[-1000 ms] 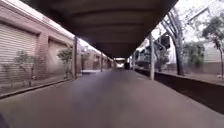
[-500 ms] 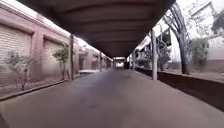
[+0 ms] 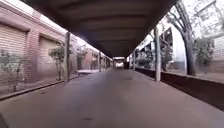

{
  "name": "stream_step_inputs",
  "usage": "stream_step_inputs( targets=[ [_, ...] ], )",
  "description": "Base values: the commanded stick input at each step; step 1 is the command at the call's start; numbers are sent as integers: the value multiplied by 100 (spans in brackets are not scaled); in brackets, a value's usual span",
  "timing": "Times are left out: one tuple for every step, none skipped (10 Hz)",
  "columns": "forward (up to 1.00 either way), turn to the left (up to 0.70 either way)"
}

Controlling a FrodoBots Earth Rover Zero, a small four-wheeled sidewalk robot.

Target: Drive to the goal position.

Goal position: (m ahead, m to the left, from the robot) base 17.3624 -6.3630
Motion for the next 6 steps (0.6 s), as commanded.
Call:
stream_step_inputs(
  targets=[
    [70, 0],
    [70, 0],
    [70, 0],
    [70, 0],
    [70, 0],
    [70, 0]
  ],
)
